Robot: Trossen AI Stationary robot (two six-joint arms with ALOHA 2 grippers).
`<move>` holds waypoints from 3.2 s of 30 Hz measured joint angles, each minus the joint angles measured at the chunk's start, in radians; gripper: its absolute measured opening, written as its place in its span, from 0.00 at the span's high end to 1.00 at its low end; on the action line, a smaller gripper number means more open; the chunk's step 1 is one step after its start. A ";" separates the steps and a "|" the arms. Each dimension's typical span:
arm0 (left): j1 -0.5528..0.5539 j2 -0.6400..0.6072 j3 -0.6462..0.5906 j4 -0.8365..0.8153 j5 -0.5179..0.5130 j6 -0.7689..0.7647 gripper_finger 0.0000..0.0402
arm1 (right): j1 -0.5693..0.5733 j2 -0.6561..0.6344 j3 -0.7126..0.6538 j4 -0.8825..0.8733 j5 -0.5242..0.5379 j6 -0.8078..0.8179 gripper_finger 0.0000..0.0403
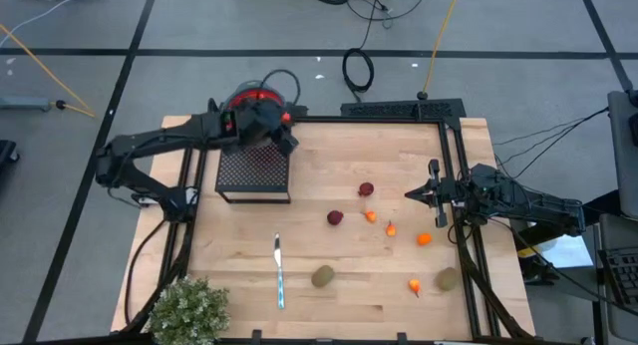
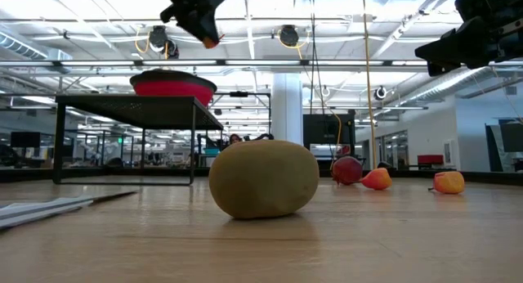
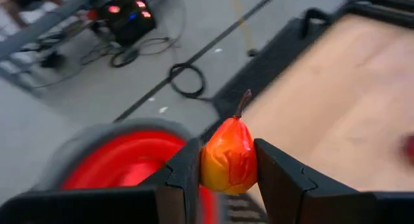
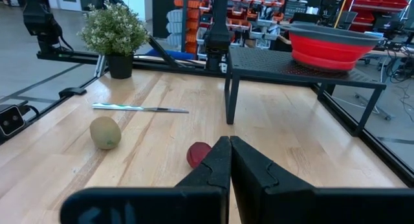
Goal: Pick & Place Fruit
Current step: Put the peach into the red strainer bowl on the shelf
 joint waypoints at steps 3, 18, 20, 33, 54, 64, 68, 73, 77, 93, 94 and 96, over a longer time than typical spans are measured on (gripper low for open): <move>0.069 -0.001 0.000 -0.028 -0.001 0.025 0.70 | 0.000 0.000 0.000 0.003 0.001 0.000 1.00; 0.350 0.000 0.000 -0.074 0.273 0.065 0.70 | 0.000 0.000 0.000 0.004 0.130 0.000 1.00; 0.376 0.000 0.000 -0.074 0.314 0.065 0.70 | 0.000 0.000 0.000 0.004 0.130 0.000 1.00; 0.481 0.000 0.000 -0.117 0.401 0.038 0.70 | 0.000 0.000 0.000 0.004 0.129 0.000 1.00; 0.566 0.061 0.000 -0.226 0.389 0.056 0.70 | 0.000 0.000 0.000 0.003 0.129 0.000 1.00; 0.576 0.150 0.000 -0.205 0.392 0.088 0.70 | 0.000 0.000 0.000 0.003 0.129 0.000 1.00; 0.573 0.159 0.000 -0.186 0.415 0.101 0.70 | 0.000 0.000 0.000 0.003 0.129 0.000 1.00; 0.577 0.173 0.000 -0.184 0.418 0.133 0.70 | 0.000 0.000 0.000 0.003 0.129 0.000 1.00; 0.579 0.176 0.000 -0.184 0.419 0.155 0.70 | 0.000 0.000 0.000 0.003 0.129 0.000 1.00; 0.580 0.175 0.000 -0.184 0.420 0.153 0.69 | 0.000 0.000 0.000 0.003 0.129 0.000 1.00; 0.580 0.175 0.000 -0.184 0.420 0.150 0.68 | 0.000 0.000 0.000 0.003 0.129 0.000 1.00; 0.580 0.175 0.000 -0.184 0.422 0.144 0.66 | 0.000 0.000 0.000 0.003 0.129 0.000 1.00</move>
